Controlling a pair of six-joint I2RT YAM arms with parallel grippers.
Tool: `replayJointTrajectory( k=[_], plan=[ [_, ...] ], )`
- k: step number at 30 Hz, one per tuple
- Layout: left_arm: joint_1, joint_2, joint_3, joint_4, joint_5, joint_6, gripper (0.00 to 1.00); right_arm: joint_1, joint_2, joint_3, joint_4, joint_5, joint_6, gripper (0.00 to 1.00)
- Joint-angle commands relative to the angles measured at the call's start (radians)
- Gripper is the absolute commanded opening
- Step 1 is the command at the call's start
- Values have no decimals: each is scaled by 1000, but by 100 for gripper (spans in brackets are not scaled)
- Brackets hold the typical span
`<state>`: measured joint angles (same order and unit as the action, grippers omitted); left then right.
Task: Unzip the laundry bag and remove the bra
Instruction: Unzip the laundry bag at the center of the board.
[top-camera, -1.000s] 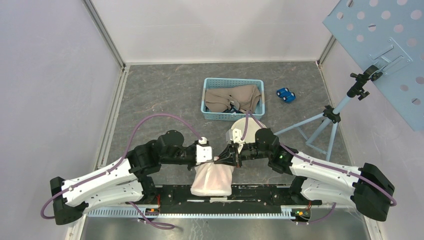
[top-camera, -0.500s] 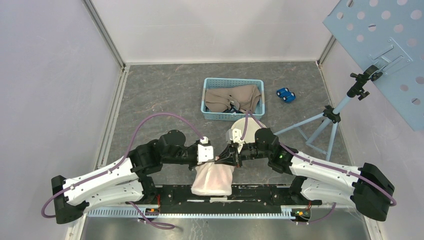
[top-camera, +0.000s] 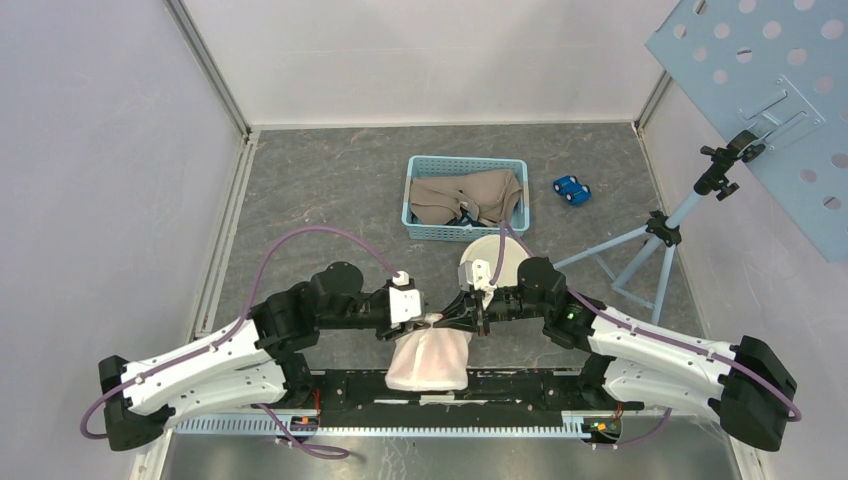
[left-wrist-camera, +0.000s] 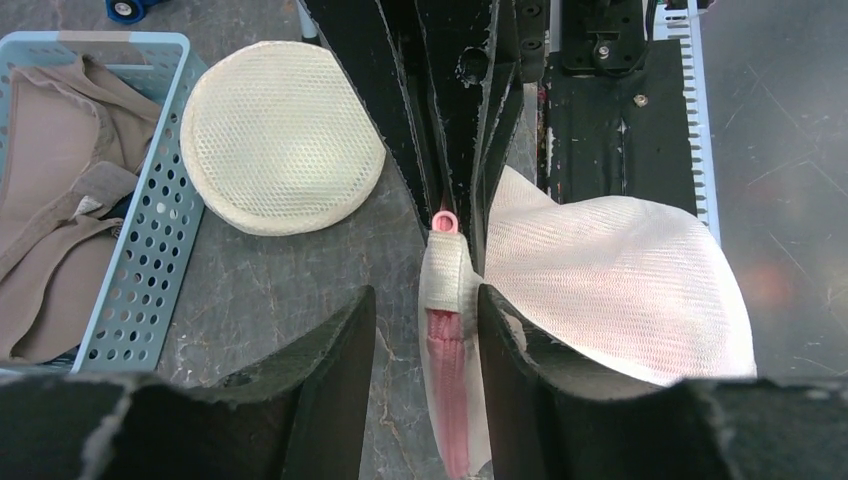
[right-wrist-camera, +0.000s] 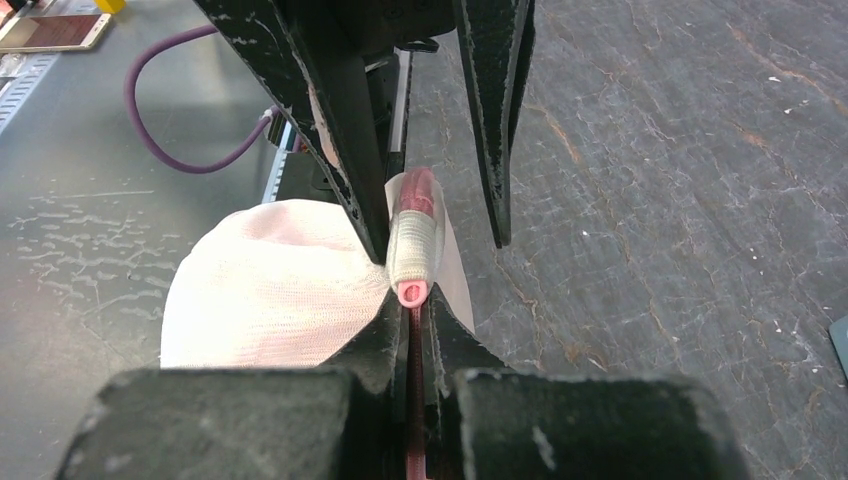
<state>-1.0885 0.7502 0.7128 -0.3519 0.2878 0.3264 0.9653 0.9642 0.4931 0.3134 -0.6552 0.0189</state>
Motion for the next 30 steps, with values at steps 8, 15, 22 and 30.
replayJointTrajectory(
  k=[8,15,22,30],
  plan=[
    [-2,49,20,55,24,-38,23,-5,2,19,38,-27,-9,0],
    [-2,59,21,56,37,-50,4,-5,8,18,38,-26,-11,0],
    [-4,86,36,60,43,-65,31,-5,17,19,50,-33,-8,0],
    [-3,52,21,57,21,-57,2,-6,-16,2,40,-21,-11,9]
  ],
)
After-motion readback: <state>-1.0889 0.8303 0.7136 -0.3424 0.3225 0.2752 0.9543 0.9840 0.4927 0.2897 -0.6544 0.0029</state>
